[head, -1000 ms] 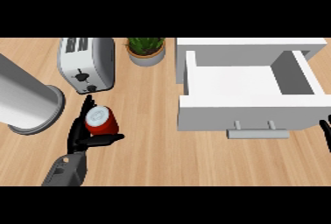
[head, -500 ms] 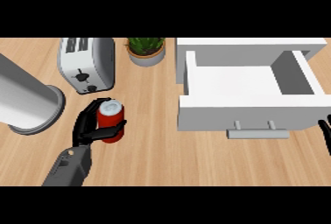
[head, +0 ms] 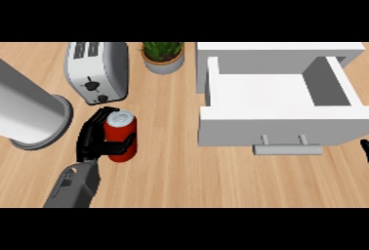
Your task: Pick up the can, place it into the drawer and close the drawer
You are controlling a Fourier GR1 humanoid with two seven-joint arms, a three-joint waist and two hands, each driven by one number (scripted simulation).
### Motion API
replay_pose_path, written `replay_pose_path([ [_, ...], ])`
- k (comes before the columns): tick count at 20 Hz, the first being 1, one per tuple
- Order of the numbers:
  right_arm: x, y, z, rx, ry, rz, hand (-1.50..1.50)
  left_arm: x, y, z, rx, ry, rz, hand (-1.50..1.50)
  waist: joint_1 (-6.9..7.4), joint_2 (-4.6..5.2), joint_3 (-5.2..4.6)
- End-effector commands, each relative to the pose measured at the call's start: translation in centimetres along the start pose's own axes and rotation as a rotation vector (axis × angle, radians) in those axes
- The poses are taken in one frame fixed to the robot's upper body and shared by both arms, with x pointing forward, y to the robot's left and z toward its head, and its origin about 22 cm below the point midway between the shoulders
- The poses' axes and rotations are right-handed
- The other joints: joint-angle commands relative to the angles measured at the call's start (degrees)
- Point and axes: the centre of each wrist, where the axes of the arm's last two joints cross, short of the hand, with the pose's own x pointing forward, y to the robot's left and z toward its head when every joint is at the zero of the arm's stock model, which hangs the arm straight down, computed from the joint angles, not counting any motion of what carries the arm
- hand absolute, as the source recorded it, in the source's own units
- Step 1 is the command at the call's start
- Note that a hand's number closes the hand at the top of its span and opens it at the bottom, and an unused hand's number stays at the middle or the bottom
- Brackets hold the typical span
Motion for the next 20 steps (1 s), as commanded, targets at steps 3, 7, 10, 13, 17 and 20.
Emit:
replay_pose_path([
  [3,1.4,1.3,-1.0,-0.003,-0.004,-0.002,-1.50,2.9,3.7,0.5,0.046,-0.061,0.013,1.50,0.38,-0.04,-0.01],
  [7,-1.4,0.4,-0.1,-0.037,-0.025,-0.003,-1.50,3.3,-1.1,0.1,-0.004,-0.074,0.015,1.50,0.07,-0.02,0.01],
  [10,1.5,-0.1,-0.8,-0.031,-0.025,0.005,-1.50,5.7,-0.7,1.0,-0.054,-0.076,0.020,1.50,0.26,-0.07,0.01],
  [13,-0.1,0.4,1.3,0.002,-0.008,0.002,-1.50,8.9,-4.1,-1.7,-0.086,-0.109,-0.012,1.50,-0.11,-0.09,0.02],
  [17,0.8,0.9,-0.4,-0.022,-0.017,-0.003,-1.50,11.3,-7.0,-1.1,-0.116,-0.155,-0.037,1.50,0.09,-0.04,0.00],
  [20,-0.3,-0.7,-0.4,-0.030,-0.035,-0.016,-1.50,14.5,-9.9,-2.8,-0.141,-0.177,-0.049,1.50,-0.09,-0.02,0.02],
])
